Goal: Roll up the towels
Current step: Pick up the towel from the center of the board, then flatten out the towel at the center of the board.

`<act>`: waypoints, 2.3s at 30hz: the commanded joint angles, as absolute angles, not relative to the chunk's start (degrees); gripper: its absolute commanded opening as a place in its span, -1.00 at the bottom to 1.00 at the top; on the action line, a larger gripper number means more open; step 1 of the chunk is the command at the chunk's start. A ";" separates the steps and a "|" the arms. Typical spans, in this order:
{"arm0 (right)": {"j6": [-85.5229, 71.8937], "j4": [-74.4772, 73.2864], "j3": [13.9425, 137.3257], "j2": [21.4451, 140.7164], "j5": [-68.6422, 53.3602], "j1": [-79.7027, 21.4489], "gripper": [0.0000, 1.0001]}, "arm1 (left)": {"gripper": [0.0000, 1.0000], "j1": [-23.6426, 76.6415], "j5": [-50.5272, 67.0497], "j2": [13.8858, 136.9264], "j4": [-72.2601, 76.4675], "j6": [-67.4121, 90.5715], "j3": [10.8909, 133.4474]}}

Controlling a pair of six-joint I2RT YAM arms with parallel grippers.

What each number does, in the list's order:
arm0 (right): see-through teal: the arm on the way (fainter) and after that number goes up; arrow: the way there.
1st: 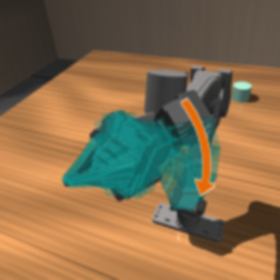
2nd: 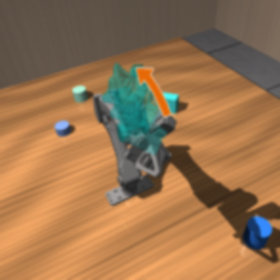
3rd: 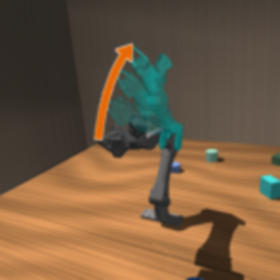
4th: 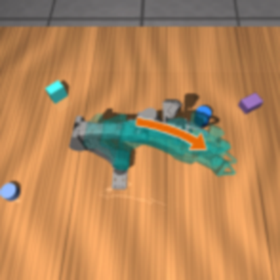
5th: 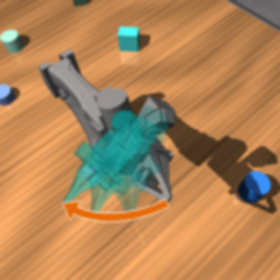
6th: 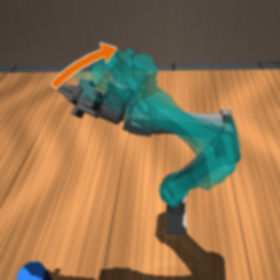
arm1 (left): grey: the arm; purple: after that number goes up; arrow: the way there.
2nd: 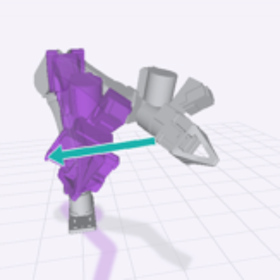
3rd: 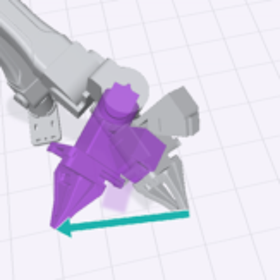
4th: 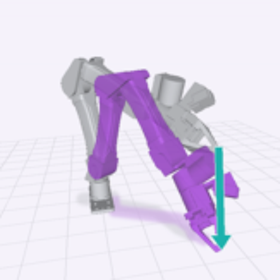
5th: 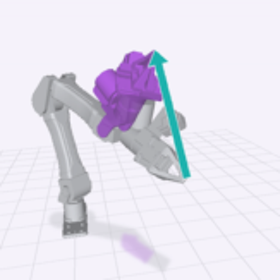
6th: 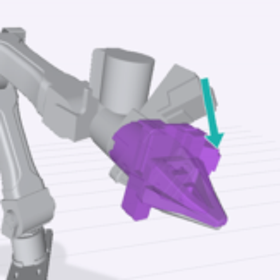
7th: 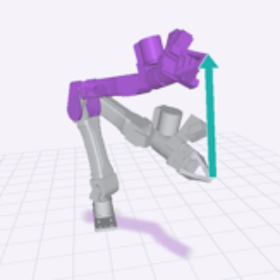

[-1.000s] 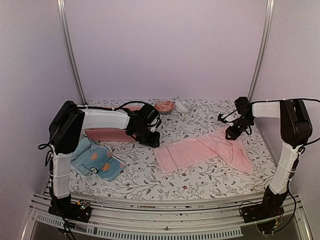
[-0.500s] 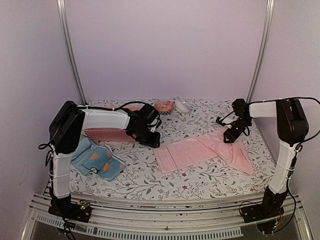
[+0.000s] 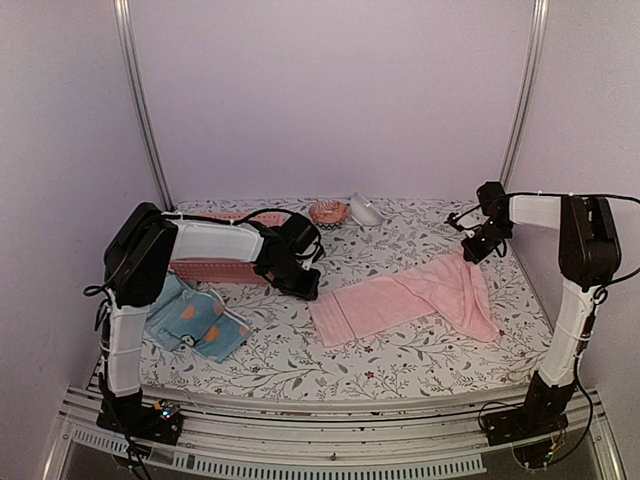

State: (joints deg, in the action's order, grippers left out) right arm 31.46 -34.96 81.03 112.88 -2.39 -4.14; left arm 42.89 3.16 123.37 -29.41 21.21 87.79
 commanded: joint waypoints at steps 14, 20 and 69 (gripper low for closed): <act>27.86 -35.70 80.59 111.56 -8.85 1.51 -0.94 | -1.00 43.06 5.24 122.85 -29.27 21.27 89.30; 27.69 -36.03 83.13 111.42 -10.75 2.68 -0.95 | -1.00 43.24 1.93 115.64 -28.10 17.59 90.80; 27.95 -35.46 70.63 99.14 -27.03 11.16 -0.94 | -0.16 44.61 -9.94 119.99 -32.70 26.25 84.50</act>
State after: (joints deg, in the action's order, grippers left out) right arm 28.03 -35.92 70.08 98.54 -24.97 11.16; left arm 45.15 -8.34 118.17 -32.47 24.82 82.28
